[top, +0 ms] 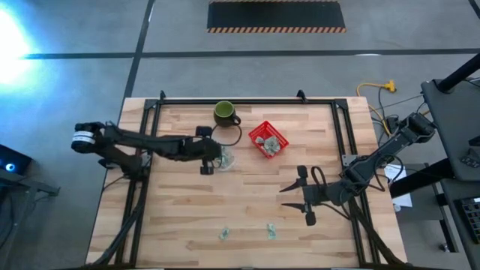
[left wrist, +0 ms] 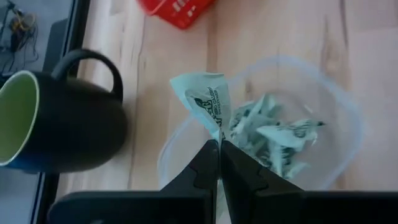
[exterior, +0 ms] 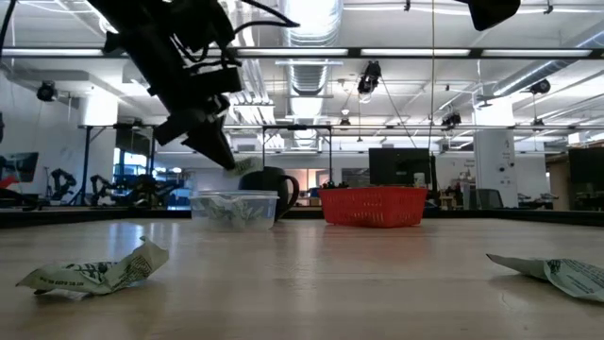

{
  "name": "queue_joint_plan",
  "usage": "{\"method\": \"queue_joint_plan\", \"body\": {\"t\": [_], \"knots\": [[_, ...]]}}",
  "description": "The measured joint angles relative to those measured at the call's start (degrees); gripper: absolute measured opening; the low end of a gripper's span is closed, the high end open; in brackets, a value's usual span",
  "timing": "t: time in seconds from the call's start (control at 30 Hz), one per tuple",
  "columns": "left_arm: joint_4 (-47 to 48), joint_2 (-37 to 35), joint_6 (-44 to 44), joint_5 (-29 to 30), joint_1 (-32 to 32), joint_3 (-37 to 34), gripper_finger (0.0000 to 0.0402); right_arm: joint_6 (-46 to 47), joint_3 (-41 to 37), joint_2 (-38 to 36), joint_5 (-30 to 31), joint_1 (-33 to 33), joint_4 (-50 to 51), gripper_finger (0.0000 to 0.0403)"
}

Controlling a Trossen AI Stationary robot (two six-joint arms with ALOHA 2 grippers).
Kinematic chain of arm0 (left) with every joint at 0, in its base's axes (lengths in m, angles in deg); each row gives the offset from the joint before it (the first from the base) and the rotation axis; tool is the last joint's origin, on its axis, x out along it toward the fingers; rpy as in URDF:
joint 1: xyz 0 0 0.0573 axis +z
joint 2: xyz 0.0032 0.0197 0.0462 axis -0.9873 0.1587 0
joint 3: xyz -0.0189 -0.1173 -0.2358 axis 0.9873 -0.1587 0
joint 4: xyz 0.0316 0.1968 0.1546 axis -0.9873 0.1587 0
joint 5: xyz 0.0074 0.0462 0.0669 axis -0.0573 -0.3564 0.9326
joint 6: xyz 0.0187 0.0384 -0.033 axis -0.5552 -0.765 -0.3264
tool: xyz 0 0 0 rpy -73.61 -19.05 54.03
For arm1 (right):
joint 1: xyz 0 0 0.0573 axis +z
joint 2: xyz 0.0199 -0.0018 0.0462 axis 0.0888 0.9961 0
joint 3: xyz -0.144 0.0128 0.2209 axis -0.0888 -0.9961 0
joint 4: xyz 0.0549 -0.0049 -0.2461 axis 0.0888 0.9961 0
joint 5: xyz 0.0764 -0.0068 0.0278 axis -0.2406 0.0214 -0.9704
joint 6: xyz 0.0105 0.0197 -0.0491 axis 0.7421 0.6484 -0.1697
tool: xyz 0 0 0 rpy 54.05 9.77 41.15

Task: Pick and place items into bin
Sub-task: Put the stevia packet into the transparent bin, then put the stevia packet into the red bin

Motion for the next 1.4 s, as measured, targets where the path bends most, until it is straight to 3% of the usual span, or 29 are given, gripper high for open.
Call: {"method": "queue_joint_plan", "body": {"t": [0.2, 0.57, 0.9, 1.13, 1.4], "knots": [[2.49, 1.06, -1.28, -2.63, 0.45, -0.23, 0.0010, -0.19, 0.00, 0.00, 0.00, 0.00, -0.01, 0.0185], [3.82, 0.21, 0.73, -2.88, 0.23, 0.81, 0.0116, 4.23, -0.22, 1.20, -0.28, -0.39, -0.25, 0.0185], [12.00, -5.26, 8.48, -3.00, -4.09, -0.28, 0.0130, 9.53, 3.08, 19.86, -14.28, -0.23, -8.49, 0.0185], [12.19, -10.07, 18.84, -2.98, -10.30, -4.02, 0.0130, 15.72, 10.64, 31.61, -15.58, 0.77, -5.95, 0.0185], [10.74, -15.42, 25.90, -0.17, -19.01, -7.38, 0.0130, 25.99, 21.79, 37.54, -13.13, 0.55, 16.52, 0.0185]]}}
